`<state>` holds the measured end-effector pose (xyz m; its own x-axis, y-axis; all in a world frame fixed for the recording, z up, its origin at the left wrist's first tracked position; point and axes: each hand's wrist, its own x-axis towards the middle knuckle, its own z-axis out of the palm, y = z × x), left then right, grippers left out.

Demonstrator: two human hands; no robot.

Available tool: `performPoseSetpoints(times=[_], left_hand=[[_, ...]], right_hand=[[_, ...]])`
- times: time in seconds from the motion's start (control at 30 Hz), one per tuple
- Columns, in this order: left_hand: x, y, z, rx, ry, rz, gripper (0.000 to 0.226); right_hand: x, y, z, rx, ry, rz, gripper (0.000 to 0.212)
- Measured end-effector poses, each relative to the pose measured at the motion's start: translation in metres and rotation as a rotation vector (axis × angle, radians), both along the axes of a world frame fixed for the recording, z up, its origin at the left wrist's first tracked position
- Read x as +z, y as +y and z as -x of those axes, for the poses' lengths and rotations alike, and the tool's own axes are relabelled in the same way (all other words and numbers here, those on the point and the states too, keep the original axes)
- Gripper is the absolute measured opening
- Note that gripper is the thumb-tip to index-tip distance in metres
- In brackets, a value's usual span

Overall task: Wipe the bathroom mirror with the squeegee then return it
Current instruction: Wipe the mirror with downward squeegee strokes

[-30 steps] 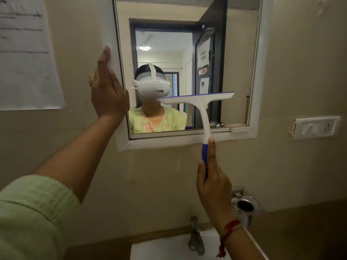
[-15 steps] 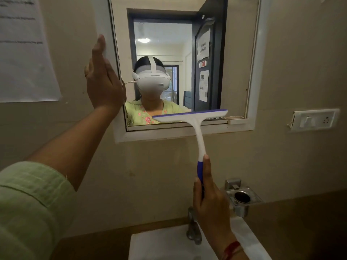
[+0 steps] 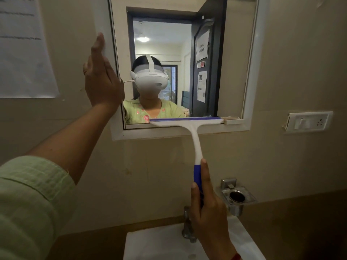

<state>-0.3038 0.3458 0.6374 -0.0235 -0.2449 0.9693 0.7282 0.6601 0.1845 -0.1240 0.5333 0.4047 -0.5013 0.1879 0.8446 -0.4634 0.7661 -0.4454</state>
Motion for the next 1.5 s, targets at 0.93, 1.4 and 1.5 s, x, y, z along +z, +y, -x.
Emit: performPoseSetpoints(times=[0.93,1.4,1.5], left_hand=[[-0.003,0.003,-0.009,-0.013,-0.092,-0.051,0.042],[-0.003,0.002,-0.009,-0.01,-0.088,-0.026,0.041],[-0.003,0.002,-0.009,-0.006,-0.086,-0.026,0.041]], right_hand=[[0.259,0.068,0.061,0.075,0.541,-0.068,0.057],[0.367,0.087,0.098,-0.086,0.576,-0.09,0.057],[0.377,0.082,0.102,-0.062,0.577,-0.075,0.058]])
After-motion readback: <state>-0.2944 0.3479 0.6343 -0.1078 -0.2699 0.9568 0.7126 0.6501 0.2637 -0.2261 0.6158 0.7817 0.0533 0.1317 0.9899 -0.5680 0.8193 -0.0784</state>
